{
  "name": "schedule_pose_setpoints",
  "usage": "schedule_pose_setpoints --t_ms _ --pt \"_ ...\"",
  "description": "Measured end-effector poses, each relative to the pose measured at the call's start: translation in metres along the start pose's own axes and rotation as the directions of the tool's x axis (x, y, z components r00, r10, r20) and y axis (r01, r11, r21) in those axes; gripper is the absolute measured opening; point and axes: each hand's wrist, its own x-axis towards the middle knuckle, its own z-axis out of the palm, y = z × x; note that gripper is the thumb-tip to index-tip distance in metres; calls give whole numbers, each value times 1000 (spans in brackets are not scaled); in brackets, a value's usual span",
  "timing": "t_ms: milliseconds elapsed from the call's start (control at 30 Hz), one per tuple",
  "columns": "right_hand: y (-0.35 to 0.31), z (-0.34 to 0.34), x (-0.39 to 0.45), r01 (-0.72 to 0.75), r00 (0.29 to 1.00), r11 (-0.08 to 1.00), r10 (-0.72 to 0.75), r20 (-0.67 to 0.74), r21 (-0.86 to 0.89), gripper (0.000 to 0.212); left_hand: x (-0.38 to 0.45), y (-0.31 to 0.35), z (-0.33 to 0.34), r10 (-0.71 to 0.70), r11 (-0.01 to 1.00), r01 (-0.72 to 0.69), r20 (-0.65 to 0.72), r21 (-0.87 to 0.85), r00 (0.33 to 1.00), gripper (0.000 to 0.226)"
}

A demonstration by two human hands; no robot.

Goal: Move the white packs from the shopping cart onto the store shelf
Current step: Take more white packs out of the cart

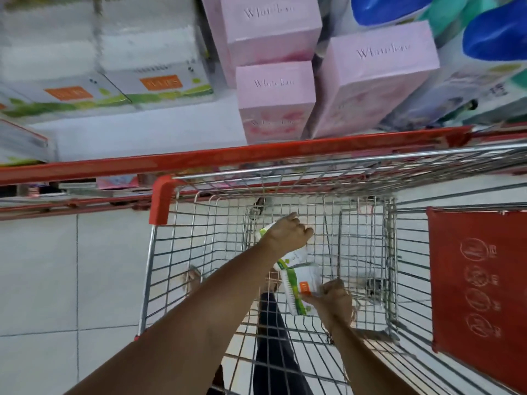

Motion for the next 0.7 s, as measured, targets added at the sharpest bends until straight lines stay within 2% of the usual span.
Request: schedule_pose_setpoints --t_ms 33,133,233,367,567,700 --pt "-2 -1 -1 24 1000 1000 -24 18 -14 59 -7 -2 -3 14 1000 -15 -76 -15 997 33" --pt "-11 -4 -6 92 992 994 -87 92 -58 73 -22 -5 1 -35 998 35 12 -49 999 45" --pt "-27 -7 -17 181 976 972 -158 147 -153 68 -41 -13 -2 -69 995 72 37 -70 997 40" --pt "-55 -20 -41 253 962 947 -225 157 -198 66 -78 -22 -16 -148 986 151 40 -72 988 35" --pt "-92 -59 -90 391 918 846 -384 96 -363 61 -148 -39 -55 -288 933 261 -78 -246 955 34" --pt "-124 -80 -130 469 857 721 -512 63 -511 60 -207 -55 -94 -403 870 300 -214 -391 890 36"
